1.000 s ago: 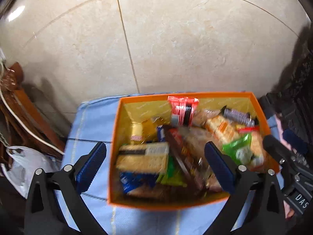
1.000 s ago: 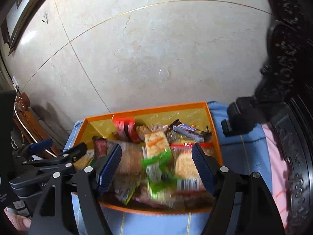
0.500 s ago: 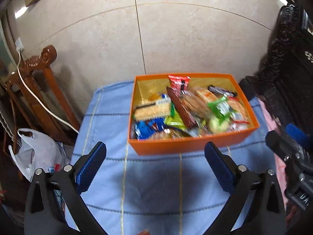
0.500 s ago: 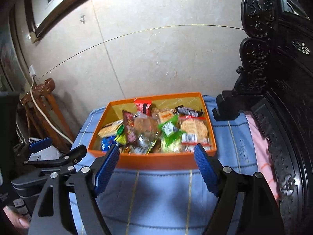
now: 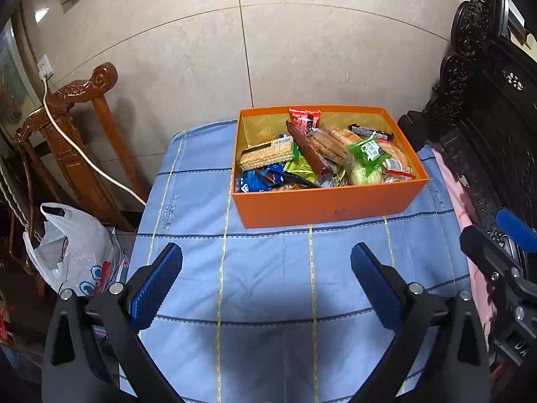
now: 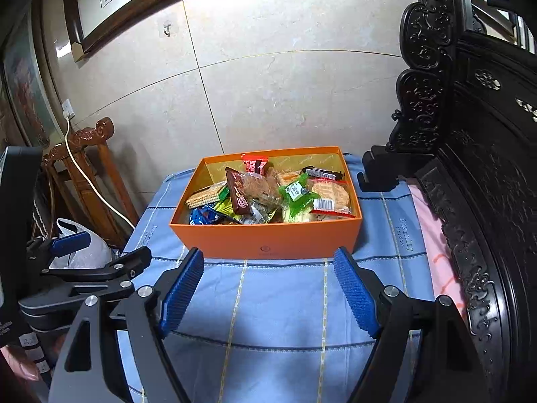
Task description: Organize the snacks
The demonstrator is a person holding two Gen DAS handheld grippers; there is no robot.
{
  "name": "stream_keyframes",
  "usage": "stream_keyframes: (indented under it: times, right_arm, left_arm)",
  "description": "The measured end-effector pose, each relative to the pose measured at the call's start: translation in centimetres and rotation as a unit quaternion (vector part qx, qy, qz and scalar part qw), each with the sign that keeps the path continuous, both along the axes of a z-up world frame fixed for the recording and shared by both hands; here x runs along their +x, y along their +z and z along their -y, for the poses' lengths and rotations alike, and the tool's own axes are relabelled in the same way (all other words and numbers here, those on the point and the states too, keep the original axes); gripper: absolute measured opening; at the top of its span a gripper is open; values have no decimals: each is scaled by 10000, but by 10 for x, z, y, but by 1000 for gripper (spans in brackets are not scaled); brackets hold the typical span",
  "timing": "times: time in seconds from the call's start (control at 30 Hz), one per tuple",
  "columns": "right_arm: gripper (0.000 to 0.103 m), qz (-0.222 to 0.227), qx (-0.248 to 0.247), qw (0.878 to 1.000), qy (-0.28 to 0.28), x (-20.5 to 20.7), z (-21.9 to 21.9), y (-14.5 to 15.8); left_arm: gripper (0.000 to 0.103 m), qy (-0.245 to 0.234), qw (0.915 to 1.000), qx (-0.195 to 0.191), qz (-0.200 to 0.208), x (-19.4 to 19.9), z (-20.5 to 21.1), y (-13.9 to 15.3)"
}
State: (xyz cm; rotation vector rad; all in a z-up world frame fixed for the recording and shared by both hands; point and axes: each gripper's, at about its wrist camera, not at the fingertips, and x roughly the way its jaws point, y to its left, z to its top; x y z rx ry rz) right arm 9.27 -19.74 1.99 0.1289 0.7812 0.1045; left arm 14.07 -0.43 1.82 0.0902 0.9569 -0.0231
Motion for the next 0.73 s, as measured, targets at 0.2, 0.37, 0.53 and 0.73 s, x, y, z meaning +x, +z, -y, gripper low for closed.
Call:
stream_keyframes:
  times: [0.2,0.37,0.53,0.73]
  right_arm:
    - [80,39,-59,10000,-38,-11,-4,4]
    - [80,106,-100,9999,6,-19,-9,10]
    - [80,160,-115,9998,23,-23,-13,15]
    - [81,179,-93,9998,29,-24,-12,16]
  left_arm:
    - [99,50,9997,-232,57,-17,-9,8]
    - [99,-14,9992,-270,279,-30,-13,18]
    - [99,-67,9993,-235,296,-35,-12,21]
    - [99,-2,9994,-268,227,-37,-15,23]
